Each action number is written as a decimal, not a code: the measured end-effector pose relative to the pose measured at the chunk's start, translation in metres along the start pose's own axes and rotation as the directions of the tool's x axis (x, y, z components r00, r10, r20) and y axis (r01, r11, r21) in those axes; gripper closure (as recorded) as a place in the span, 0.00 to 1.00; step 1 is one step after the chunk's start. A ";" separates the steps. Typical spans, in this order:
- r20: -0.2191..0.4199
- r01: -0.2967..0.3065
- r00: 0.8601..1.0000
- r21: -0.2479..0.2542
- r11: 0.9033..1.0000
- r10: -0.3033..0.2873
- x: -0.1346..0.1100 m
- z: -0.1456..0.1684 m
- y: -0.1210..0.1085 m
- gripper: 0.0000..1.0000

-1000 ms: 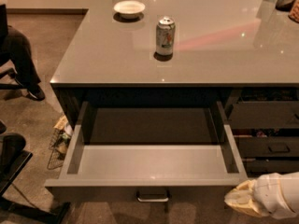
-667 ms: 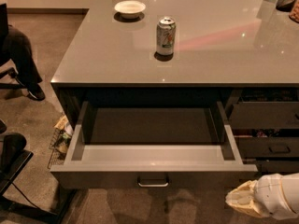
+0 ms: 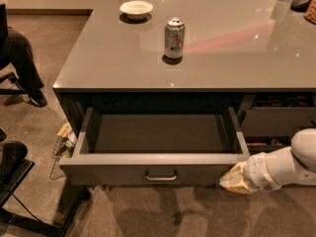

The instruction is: Close top drawer

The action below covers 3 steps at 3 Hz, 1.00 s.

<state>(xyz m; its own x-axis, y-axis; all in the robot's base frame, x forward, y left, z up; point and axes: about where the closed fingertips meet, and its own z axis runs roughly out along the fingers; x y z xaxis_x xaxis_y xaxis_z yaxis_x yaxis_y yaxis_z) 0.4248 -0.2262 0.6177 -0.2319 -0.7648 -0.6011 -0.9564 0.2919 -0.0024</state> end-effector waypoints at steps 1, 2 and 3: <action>0.001 0.003 1.000 0.000 1.000 -0.003 -0.001 0.001 -0.001 1.00; 0.005 0.045 0.999 0.032 0.998 -0.045 -0.028 -0.003 -0.040 1.00; 0.005 0.045 0.999 0.032 0.998 -0.045 -0.028 -0.003 -0.040 1.00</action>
Offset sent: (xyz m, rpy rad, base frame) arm 0.0934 0.0120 0.0402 -0.0269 -0.1025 0.0258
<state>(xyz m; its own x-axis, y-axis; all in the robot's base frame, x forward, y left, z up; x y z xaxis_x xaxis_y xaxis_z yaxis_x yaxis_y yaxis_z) 0.4692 -0.2184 0.6371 -0.1881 -0.7744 -0.6041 -0.9596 0.2759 -0.0550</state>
